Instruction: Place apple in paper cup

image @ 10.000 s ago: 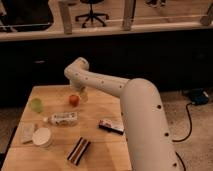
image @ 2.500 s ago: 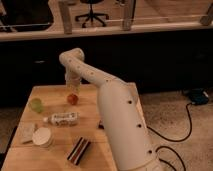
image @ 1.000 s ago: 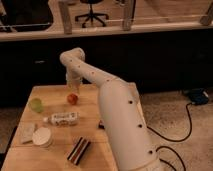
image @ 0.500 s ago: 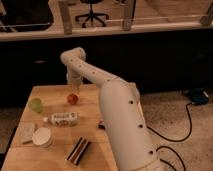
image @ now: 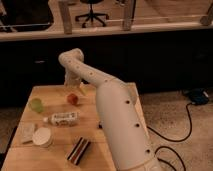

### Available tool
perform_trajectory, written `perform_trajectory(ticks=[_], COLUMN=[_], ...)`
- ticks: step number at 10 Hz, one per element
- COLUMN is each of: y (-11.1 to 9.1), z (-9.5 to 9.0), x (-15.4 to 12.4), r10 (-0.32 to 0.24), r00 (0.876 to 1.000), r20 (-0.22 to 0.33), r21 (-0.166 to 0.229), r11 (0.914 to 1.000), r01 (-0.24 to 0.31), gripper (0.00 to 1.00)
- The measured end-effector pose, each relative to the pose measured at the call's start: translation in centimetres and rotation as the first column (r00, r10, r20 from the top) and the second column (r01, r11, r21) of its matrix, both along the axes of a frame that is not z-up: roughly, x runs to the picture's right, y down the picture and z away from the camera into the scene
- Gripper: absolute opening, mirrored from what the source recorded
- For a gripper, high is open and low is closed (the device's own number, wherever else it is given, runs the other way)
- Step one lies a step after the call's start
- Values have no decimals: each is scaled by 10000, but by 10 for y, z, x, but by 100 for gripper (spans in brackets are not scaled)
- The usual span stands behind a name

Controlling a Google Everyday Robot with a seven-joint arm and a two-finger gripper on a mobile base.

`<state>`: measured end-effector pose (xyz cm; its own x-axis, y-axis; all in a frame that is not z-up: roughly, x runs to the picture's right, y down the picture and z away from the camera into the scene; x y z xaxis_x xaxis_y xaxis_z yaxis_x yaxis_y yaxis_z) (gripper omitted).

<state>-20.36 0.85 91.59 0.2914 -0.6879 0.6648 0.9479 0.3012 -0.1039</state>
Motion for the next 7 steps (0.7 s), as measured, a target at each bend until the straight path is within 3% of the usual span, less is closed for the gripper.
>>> perform_trajectory(ticks=[7], y=[28], z=[20], x=[-3], r10=[167], r00=[9997], r20=[-163], r21=[-310], r11=[9994], r01=[-172], gripper=[80])
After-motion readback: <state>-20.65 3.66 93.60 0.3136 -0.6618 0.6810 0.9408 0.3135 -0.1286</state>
